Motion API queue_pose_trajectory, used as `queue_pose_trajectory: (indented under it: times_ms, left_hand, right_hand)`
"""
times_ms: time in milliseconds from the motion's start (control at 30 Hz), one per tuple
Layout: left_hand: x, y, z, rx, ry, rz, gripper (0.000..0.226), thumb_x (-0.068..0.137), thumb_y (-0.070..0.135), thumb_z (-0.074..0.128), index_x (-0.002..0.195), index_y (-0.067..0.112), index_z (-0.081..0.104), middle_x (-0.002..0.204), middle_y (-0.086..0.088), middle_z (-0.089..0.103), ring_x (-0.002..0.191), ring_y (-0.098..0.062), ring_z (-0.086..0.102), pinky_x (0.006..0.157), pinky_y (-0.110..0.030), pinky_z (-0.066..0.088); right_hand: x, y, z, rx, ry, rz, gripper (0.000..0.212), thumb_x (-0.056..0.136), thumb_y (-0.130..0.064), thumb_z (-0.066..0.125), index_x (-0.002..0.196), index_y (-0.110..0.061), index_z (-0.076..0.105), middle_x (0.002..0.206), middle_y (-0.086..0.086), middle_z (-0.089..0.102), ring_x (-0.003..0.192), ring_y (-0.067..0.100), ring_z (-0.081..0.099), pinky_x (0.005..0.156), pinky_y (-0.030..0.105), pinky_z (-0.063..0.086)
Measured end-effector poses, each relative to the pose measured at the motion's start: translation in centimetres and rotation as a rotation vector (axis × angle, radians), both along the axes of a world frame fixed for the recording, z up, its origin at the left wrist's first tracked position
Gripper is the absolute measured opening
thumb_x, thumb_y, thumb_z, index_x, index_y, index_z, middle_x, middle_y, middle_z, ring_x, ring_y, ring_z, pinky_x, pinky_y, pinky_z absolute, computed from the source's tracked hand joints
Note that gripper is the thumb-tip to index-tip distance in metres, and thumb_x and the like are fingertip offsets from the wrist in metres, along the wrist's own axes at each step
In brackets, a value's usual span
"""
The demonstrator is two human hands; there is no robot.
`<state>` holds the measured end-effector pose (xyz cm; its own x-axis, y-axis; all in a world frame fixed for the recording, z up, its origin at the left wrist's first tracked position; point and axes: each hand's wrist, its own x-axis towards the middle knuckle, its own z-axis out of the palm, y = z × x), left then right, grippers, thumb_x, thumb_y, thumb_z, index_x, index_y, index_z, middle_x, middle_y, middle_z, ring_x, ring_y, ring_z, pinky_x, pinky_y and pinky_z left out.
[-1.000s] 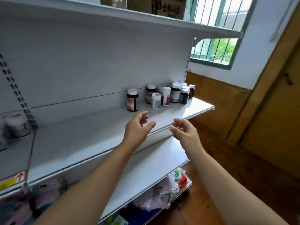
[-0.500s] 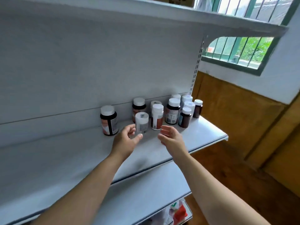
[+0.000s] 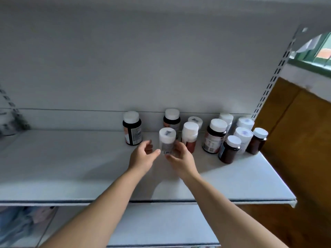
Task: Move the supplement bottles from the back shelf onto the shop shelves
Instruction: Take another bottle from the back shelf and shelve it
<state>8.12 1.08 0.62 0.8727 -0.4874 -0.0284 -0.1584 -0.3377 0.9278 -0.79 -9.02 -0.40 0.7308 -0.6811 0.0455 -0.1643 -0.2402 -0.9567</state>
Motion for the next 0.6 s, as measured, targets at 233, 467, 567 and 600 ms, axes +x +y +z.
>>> queue_pose_trajectory:
  times_ms: [233, 467, 567, 600]
  left_hand:
    - [1.7, -2.9, -0.2, -0.083, 0.11, -0.12, 0.05, 0.084, -0.006, 0.052, 0.131, 0.008, 0.046, 0.131, -0.01, 0.056, 0.115, -0.019, 0.054, 0.096, -0.022, 0.036]
    - [1.6, -1.9, -0.4, -0.161, 0.075, -0.185, 0.051, 0.078, -0.012, 0.058, 0.124, 0.009, 0.051, 0.119, -0.01, 0.061, 0.102, -0.013, 0.055, 0.079, -0.006, 0.045]
    - [0.9, -0.3, 0.5, -0.219, 0.04, -0.206, 0.052, 0.074, -0.004, 0.066, 0.121, 0.016, 0.054, 0.11, -0.002, 0.062, 0.099, -0.012, 0.057, 0.078, -0.006, 0.046]
    - [0.8, 0.3, 0.8, -0.251, 0.04, -0.208, 0.05, 0.072, 0.002, 0.07, 0.118, 0.019, 0.056, 0.109, -0.001, 0.064, 0.099, -0.014, 0.059, 0.08, -0.01, 0.048]
  right_hand:
    - [1.8, -0.3, -0.7, 0.031, 0.037, -0.069, 0.053, 0.078, -0.012, 0.063, 0.128, -0.018, 0.049, 0.113, 0.0, 0.064, 0.106, 0.016, 0.058, 0.089, 0.027, 0.045]
    - [1.8, -0.4, -0.3, 0.061, -0.026, -0.091, 0.038, 0.079, -0.004, 0.063, 0.115, -0.013, 0.058, 0.1, 0.001, 0.066, 0.096, 0.016, 0.062, 0.089, 0.031, 0.05]
    - [1.2, 0.0, 0.5, 0.119, -0.107, -0.066, 0.03, 0.077, -0.005, 0.069, 0.106, -0.011, 0.062, 0.086, -0.002, 0.066, 0.084, 0.014, 0.062, 0.083, 0.032, 0.051]
    - [1.0, 0.2, 0.9, 0.131, -0.131, -0.044, 0.028, 0.076, -0.008, 0.072, 0.102, -0.013, 0.063, 0.083, -0.003, 0.066, 0.08, 0.012, 0.061, 0.08, 0.031, 0.051]
